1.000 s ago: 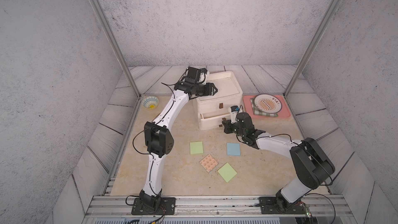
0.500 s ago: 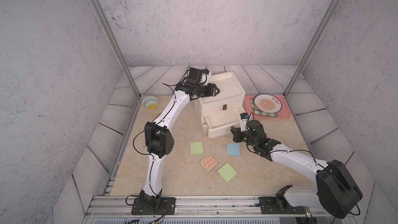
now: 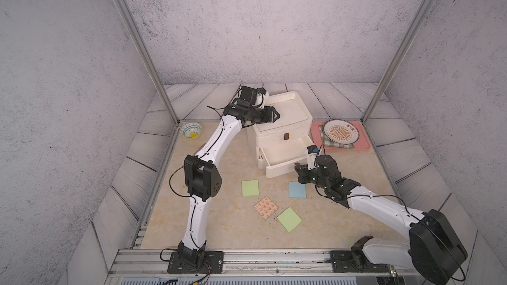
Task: Please put the sticky notes in the drawer by color
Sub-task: Open the drawer in the storage box.
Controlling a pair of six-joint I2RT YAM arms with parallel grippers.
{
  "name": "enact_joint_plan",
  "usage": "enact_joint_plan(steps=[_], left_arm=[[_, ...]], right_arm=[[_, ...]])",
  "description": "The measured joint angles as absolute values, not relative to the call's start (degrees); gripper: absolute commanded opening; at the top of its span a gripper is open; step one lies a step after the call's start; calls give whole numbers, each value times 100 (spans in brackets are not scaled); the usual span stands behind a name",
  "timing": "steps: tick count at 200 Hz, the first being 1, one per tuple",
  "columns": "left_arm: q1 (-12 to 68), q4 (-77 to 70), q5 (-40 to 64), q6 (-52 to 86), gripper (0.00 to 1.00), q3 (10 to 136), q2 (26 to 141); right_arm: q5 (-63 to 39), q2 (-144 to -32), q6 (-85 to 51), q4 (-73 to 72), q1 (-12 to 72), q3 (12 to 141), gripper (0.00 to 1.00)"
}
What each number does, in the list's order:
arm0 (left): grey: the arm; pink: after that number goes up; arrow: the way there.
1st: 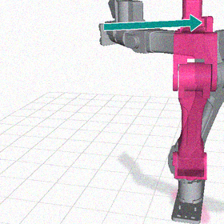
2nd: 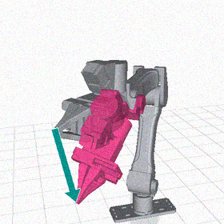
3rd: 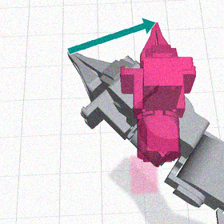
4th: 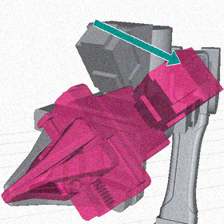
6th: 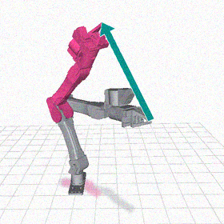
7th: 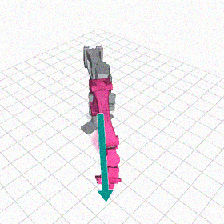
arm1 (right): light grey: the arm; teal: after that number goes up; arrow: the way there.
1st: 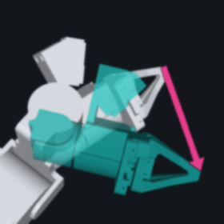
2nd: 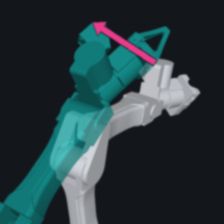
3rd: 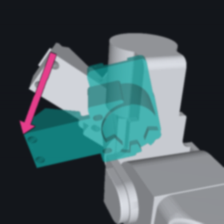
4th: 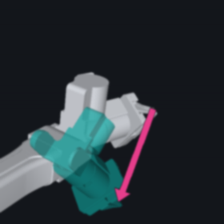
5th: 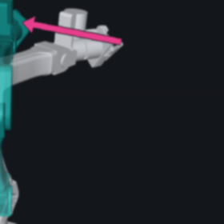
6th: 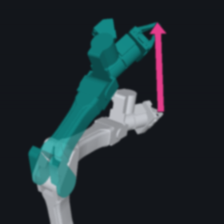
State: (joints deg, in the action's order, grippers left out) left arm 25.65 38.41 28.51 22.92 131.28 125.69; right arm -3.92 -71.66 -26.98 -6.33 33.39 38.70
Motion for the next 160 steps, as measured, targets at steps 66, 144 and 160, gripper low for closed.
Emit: enact_joint_plan(steps=[66, 144, 160], left_arm=[[2637, 4001, 2832, 2314, 61, 12999, 12370], [2644, 5094, 2541, 2202, 62, 12562, 11421], [2613, 4978, 2432, 2191, 63, 11533, 10565]], right_arm=[[-244, -6560, -2639, -344, 3395, 3948, 44], [-504, -5789, -2689, 832, 3395, 4493, 51], [-725, -5551, -2781, 1144, 3413, 4254, 53]])
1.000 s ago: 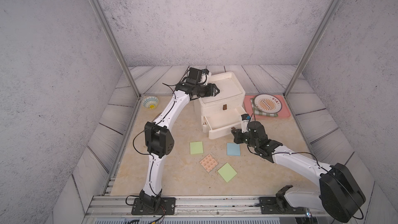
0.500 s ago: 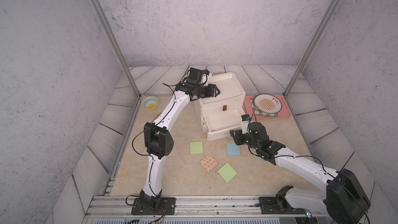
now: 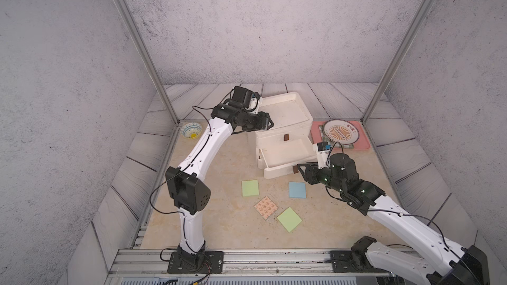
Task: Please put the sticky notes in the drawer by color
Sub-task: Open the drawer in the storage box.
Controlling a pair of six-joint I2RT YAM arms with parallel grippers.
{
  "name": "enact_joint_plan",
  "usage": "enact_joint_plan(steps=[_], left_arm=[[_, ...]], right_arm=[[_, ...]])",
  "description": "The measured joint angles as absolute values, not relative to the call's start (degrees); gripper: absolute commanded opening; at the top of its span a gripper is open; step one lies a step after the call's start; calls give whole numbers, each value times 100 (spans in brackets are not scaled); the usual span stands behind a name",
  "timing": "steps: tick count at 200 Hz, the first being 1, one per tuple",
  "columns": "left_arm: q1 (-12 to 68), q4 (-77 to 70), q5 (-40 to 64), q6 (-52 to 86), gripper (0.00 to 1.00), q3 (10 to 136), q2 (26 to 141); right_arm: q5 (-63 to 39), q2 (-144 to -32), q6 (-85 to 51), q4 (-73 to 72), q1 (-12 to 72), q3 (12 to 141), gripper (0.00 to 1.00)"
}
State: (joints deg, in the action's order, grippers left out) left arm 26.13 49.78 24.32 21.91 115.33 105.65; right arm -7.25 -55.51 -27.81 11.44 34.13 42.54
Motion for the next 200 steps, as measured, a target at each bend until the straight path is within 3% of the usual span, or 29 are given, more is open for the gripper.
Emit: enact_joint_plan(steps=[35, 50, 87, 141, 200], left_arm=[[2447, 3896, 2060, 2445, 62, 8156, 8202], [2368, 3605, 1898, 2637, 62, 6884, 7439], [2327, 3063, 1911, 3070, 61, 4755, 6650], [2434, 3048, 2211, 3146, 61, 4091, 6705], [2729, 3103, 2209, 3267, 62, 3820, 6265]], right_arm=[[-976, -5072, -3009, 2023, 3586, 3540, 70], [-1037, -4950, -3142, 2305, 3664, 3319, 87], [-958, -5374, -3304, 2749, 4165, 3343, 90], [-80, -7240, -3179, 3500, 5374, 4519, 91], [377, -8757, -3033, 3750, 6289, 4838, 93]])
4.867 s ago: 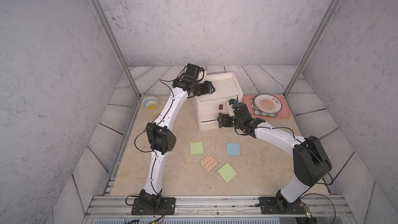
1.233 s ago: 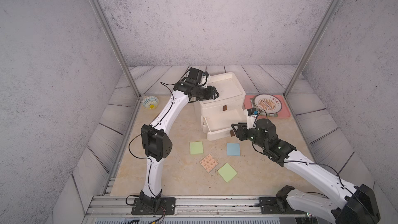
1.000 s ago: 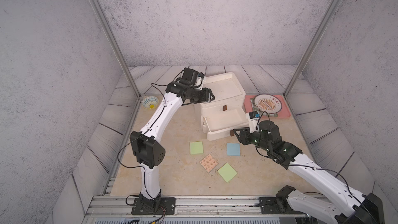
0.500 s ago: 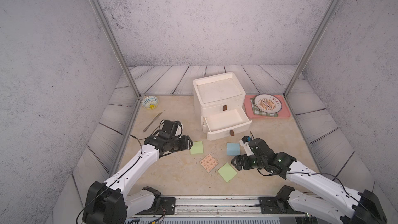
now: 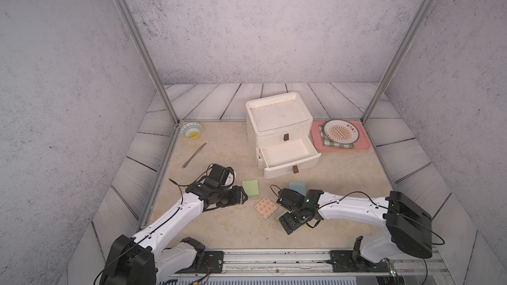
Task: Please put the sticky notes in the drawer by color
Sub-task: Open the drawer in the storage box, then pick up the sticky notes from the center of the board.
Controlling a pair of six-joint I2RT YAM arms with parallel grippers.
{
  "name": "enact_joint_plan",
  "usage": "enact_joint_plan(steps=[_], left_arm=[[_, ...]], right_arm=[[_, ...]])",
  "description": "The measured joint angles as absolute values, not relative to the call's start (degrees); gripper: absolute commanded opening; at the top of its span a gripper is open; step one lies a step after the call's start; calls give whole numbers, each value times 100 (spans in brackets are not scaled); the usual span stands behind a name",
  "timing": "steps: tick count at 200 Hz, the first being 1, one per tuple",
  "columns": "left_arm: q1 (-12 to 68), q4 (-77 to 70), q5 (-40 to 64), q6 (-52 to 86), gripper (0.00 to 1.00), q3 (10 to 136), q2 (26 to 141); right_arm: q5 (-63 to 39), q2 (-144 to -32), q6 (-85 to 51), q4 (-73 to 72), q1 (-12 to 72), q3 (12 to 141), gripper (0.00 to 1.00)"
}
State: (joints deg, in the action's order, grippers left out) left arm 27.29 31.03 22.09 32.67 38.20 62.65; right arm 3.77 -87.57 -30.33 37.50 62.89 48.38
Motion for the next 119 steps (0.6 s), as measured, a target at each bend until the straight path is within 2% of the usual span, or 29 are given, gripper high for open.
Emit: enact_joint_plan(steps=[78, 119], left_arm=[[2842, 3096, 2189, 3308, 62, 3820, 6329], [2842, 3100, 2187, 3306, 63, 3833, 6407]], right_arm=[[596, -9085, -2836, 3590, 6355, 4963, 93], [567, -9155, -2781, 3437, 6357, 4952, 80]])
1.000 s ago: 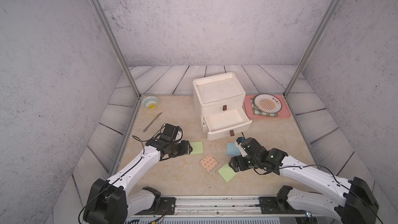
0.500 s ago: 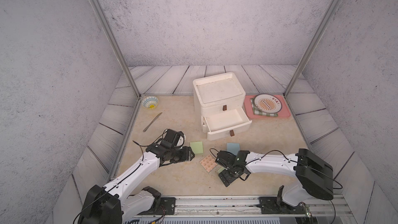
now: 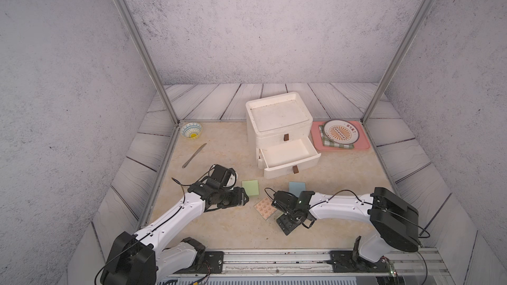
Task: Please put the sticky notes in the drawer by color
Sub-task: Pick up the sticky notes from the center of the board.
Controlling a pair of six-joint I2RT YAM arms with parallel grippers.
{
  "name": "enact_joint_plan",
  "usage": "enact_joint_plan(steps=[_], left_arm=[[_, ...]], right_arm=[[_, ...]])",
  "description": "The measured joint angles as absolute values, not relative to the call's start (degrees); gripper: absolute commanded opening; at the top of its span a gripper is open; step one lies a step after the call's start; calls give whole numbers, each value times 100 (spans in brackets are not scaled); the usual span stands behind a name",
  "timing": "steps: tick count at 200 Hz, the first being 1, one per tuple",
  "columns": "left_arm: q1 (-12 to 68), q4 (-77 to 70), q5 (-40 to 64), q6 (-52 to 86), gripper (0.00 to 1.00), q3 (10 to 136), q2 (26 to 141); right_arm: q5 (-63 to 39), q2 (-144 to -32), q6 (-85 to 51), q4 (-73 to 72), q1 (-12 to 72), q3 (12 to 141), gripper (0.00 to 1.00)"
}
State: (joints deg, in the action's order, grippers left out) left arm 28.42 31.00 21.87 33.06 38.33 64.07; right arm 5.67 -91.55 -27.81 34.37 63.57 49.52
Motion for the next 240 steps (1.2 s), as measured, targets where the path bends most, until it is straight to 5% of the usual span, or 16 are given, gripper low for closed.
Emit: enact_joint_plan(steps=[30, 131, 240], left_arm=[[2845, 3092, 2185, 3306, 62, 3896, 6412], [3070, 2967, 2495, 3426, 65, 4095, 6493], [3395, 1756, 4713, 4652, 66, 4473, 6785]], right_arm=[[548, -9153, -2768, 3356, 6359, 4930, 72], [591, -7881, -2893, 3570, 6359, 4797, 69], [497, -6930, -2783, 3968, 6342, 5566, 69]])
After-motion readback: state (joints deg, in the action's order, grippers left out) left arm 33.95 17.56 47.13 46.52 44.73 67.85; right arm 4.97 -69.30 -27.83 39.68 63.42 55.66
